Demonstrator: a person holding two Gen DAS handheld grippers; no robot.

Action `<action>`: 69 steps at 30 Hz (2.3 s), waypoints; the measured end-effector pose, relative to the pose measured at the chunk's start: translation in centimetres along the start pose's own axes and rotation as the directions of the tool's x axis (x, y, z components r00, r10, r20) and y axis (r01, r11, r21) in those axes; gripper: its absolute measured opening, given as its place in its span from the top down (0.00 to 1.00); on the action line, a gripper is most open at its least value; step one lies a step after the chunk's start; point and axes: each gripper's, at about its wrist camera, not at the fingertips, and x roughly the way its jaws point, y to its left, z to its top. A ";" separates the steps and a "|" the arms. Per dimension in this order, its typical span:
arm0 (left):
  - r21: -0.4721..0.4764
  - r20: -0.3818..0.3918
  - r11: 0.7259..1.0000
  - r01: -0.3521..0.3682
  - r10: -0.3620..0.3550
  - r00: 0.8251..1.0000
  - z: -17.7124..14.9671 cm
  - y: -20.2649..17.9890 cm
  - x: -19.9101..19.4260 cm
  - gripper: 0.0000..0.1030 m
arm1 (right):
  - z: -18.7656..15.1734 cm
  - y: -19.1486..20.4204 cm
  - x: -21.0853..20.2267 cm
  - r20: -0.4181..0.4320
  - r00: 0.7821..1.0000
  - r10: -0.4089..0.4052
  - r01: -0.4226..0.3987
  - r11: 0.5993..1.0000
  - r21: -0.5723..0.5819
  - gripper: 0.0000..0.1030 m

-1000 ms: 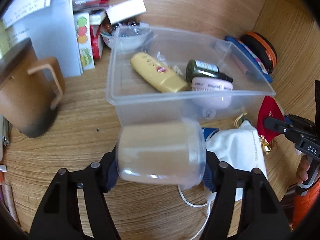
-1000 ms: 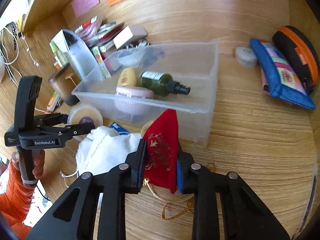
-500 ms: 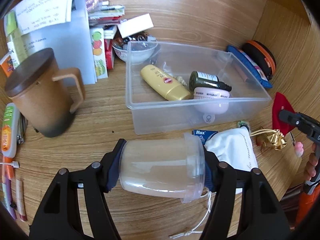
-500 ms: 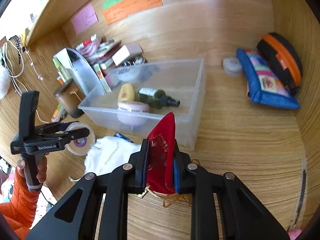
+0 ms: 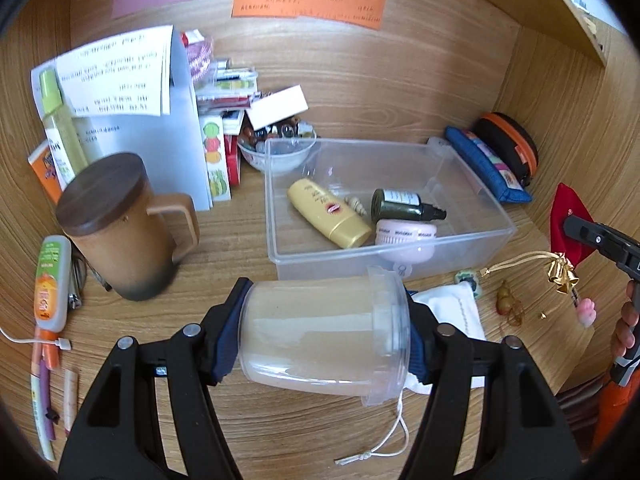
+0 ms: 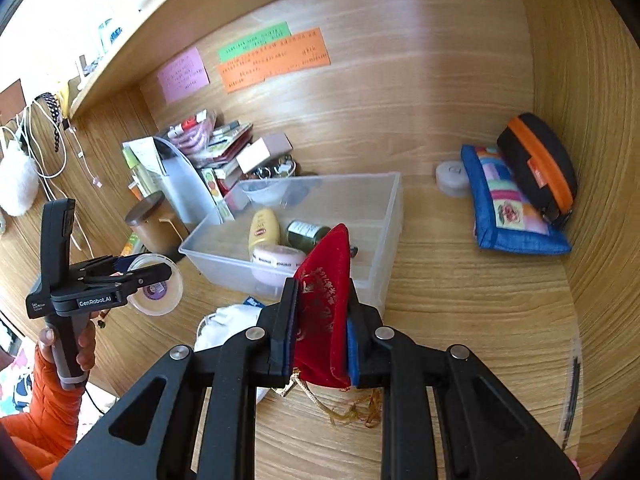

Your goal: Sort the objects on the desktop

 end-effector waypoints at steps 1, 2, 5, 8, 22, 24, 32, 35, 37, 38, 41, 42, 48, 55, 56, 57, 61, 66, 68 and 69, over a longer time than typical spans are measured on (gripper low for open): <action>0.003 0.003 1.000 0.001 -0.001 1.000 0.1 -0.1 -0.1 0.36 | 0.2 0.1 -0.3 0.008 1.000 -0.002 0.002 1.000 -0.004 0.83; 0.007 0.010 1.000 0.002 -0.002 1.000 0.4 -0.2 -0.3 0.36 | 0.4 0.1 -0.4 0.011 1.000 -0.002 0.002 1.000 -0.007 0.83; 0.010 0.029 1.000 0.002 -0.003 1.000 1.2 -0.4 -0.7 0.36 | 1.1 0.3 -0.9 0.029 1.000 -0.009 0.010 1.000 -0.025 0.83; 0.016 0.045 1.000 0.002 -0.003 0.999 2.1 -0.6 -1.0 0.36 | 2.2 0.3 -1.1 0.046 0.999 -0.014 0.015 0.999 -0.034 0.83; 0.050 0.067 0.999 -0.007 0.003 0.998 6.3 -1.0 0.6 0.36 | 7.5 1.1 0.5 0.101 0.995 -0.016 0.025 0.996 -0.086 0.83; 0.060 0.067 0.998 -0.008 0.004 0.998 6.9 -1.2 1.1 0.36 | 7.9 1.0 1.0 0.100 0.995 -0.018 0.027 0.996 -0.088 0.83; 0.089 0.053 0.996 0.000 -0.005 0.999 8.5 -1.6 3.2 0.36 | 9.2 0.5 3.7 0.081 0.997 -0.008 0.015 0.996 -0.083 0.83; 0.096 0.039 0.995 0.007 -0.011 0.999 9.0 -1.8 4.4 0.36 | 9.6 0.3 5.0 0.066 0.998 -0.007 0.012 0.996 -0.087 0.83; 0.096 0.029 0.995 0.014 -0.017 0.999 9.3 -1.8 5.1 0.36 | 9.7 0.0 5.8 0.054 0.999 -0.009 0.014 0.996 -0.087 0.83; 0.096 0.021 0.995 0.020 -0.022 1.000 9.5 -1.8 5.6 0.36 | 9.7 0.0 6.0 0.050 0.999 -0.009 0.014 0.996 -0.088 0.83; 0.099 0.008 0.995 0.017 -0.017 1.000 10.0 -1.7 6.7 0.36 | 9.8 -0.4 7.3 0.033 0.999 -0.014 0.017 0.996 -0.089 0.83; 0.099 0.003 0.995 0.016 -0.016 1.000 10.2 -1.7 7.0 0.36 | 9.9 -0.6 7.6 0.027 0.999 -0.016 0.019 0.996 -0.090 0.83; 0.095 -0.030 0.995 0.014 -0.011 0.999 10.7 -1.6 9.6 0.36 | 10.0 -1.8 10.1 -0.010 1.000 -0.018 0.017 0.996 -0.082 0.83; 0.094 -0.068 0.996 0.013 -0.007 0.998 10.7 -1.4 12.1 0.36 | 9.6 -2.5 13.0 -0.055 0.998 -0.027 0.022 0.996 -0.089 0.83; 0.091 -0.074 0.996 0.014 -0.007 0.997 10.7 -1.3 12.5 0.36 | 9.5 -2.5 13.4 -0.062 0.998 -0.028 0.022 0.995 -0.094 0.83; 0.091 -0.078 0.996 0.015 -0.008 0.997 10.7 -1.3 12.7 0.36 | 9.4 -2.5 13.6 -0.067 0.997 -0.027 0.021 0.995 -0.097 0.83; 0.092 -0.090 0.996 0.020 -0.011 0.996 10.7 -1.3 13.6 0.36 | 8.8 -2.6 14.9 -0.097 0.995 -0.028 0.017 0.993 -0.115 0.83; 0.110 -0.100 0.994 0.018 -0.007 0.995 10.6 -1.7 14.4 0.36 | 8.3 -2.5 15.7 -0.121 0.992 -0.030 0.013 0.990 -0.138 0.83; 0.113 -0.111 0.993 0.025 -0.013 0.994 10.5 -1.8 14.9 0.36 | 8.2 -2.4 16.1 -0.128 0.991 -0.036 0.016 0.989 -0.148 0.83; 0.115 -0.115 0.993 0.027 -0.014 0.993 10.5 -1.9 15.1 0.36 | 8.1 -2.4 16.2 -0.132 0.990 -0.039 0.018 0.988 -0.154 0.83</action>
